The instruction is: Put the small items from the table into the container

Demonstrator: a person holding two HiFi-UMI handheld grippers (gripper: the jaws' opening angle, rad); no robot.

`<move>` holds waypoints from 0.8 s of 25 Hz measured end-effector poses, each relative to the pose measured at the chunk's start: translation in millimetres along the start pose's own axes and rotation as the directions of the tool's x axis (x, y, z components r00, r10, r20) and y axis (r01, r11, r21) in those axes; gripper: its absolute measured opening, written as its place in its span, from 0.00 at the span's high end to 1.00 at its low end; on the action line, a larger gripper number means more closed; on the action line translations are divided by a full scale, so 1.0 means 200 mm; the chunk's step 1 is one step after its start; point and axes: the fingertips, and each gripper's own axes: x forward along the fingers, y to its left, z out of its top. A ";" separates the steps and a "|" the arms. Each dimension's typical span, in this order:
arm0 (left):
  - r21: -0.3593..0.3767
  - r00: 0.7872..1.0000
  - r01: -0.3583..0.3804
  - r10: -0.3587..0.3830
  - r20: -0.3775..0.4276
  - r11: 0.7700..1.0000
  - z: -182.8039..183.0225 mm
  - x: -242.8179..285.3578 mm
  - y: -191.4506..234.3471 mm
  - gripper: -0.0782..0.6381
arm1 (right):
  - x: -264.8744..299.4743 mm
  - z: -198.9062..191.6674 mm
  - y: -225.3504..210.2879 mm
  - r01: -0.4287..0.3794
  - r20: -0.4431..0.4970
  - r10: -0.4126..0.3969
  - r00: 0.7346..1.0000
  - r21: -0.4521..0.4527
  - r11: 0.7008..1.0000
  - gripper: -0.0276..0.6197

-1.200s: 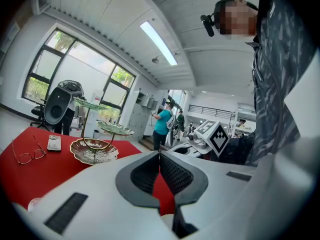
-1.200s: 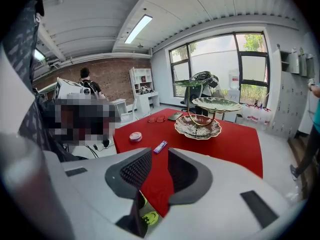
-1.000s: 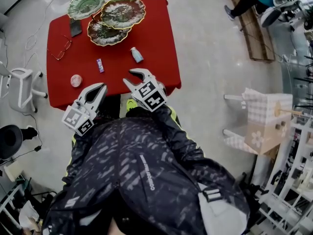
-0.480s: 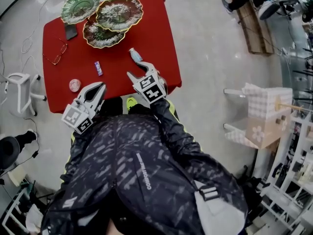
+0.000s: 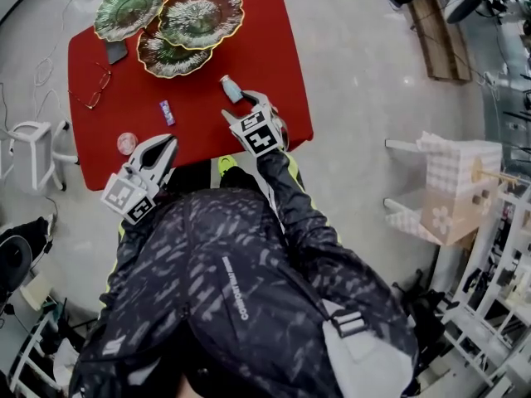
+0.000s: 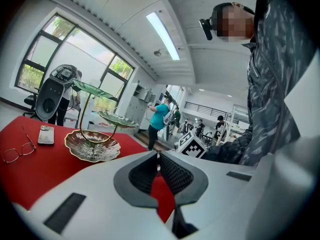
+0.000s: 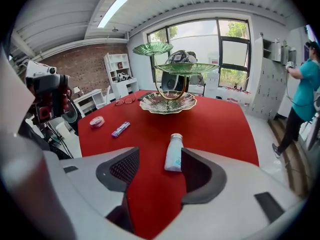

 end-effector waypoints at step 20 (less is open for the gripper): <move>-0.038 1.000 -0.023 0.023 -0.013 0.999 -0.01 -0.03 0.05 0.87 | 0.28 -0.17 -0.16 0.004 -0.122 0.000 0.993 0.035 0.999 0.56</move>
